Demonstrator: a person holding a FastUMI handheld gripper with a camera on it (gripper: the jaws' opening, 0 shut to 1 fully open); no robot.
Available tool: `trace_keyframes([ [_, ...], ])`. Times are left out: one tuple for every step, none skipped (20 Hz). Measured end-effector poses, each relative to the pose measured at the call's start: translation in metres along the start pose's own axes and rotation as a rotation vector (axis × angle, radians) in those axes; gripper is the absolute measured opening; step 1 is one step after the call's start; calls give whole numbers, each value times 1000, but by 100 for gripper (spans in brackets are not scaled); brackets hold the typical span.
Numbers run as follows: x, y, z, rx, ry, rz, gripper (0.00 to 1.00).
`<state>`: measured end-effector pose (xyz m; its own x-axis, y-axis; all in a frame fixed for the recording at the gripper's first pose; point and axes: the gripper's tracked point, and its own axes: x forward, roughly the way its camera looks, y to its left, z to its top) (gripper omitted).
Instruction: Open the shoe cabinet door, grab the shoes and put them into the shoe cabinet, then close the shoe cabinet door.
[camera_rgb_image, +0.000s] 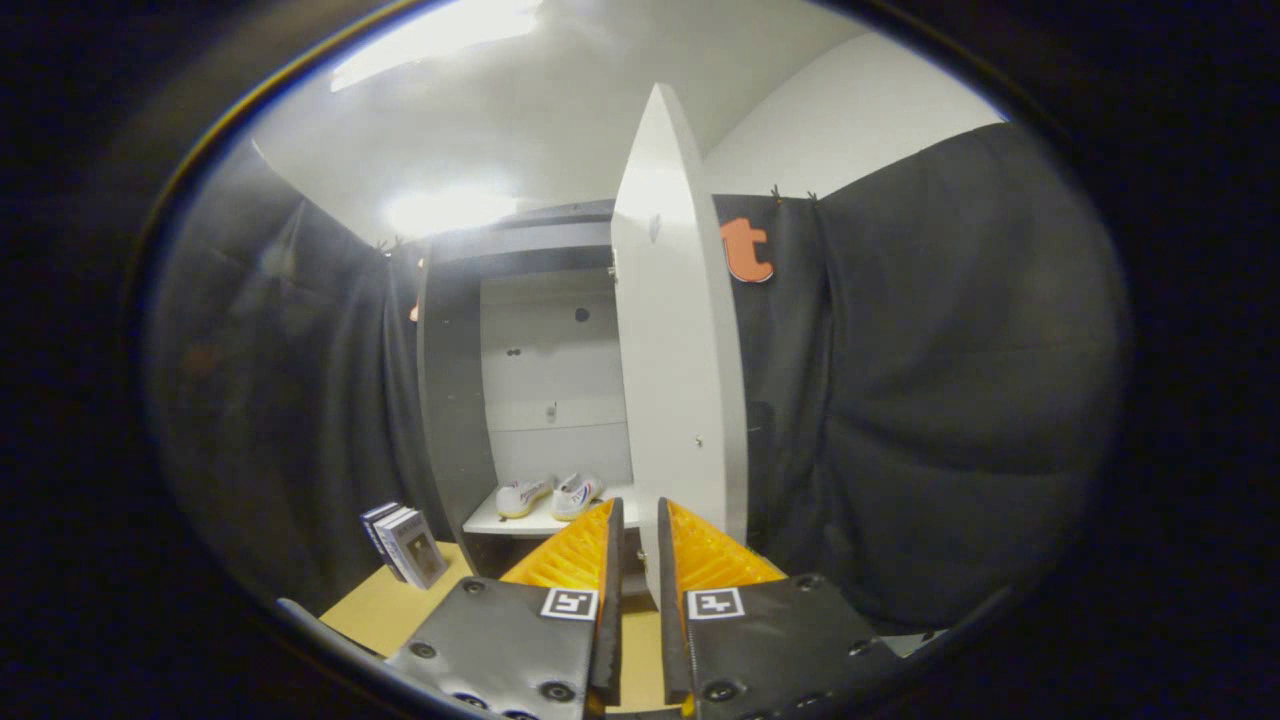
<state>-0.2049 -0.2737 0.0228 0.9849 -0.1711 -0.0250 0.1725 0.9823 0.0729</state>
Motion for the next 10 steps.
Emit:
trace_keyframes([
  [-4, -9, 1, -2, -3, -9, 18],
  [-6, -17, 2, -3, -5, -19, 18],
  [-8, -26, 2, -3, -5, -31, 18],
  [-8, -35, 3, -2, -6, -44, 18],
  [-7, -44, 3, 0, -5, -54, 18],
  [-4, -52, 3, 1, -1, -66, 18],
  [-1, -60, 1, 0, 3, -78, 18],
  [3, -65, 0, 1, 5, -86, 18],
  [7, -70, -1, 0, 6, -93, 18],
  [12, -76, -3, -2, 12, -102, 19],
])
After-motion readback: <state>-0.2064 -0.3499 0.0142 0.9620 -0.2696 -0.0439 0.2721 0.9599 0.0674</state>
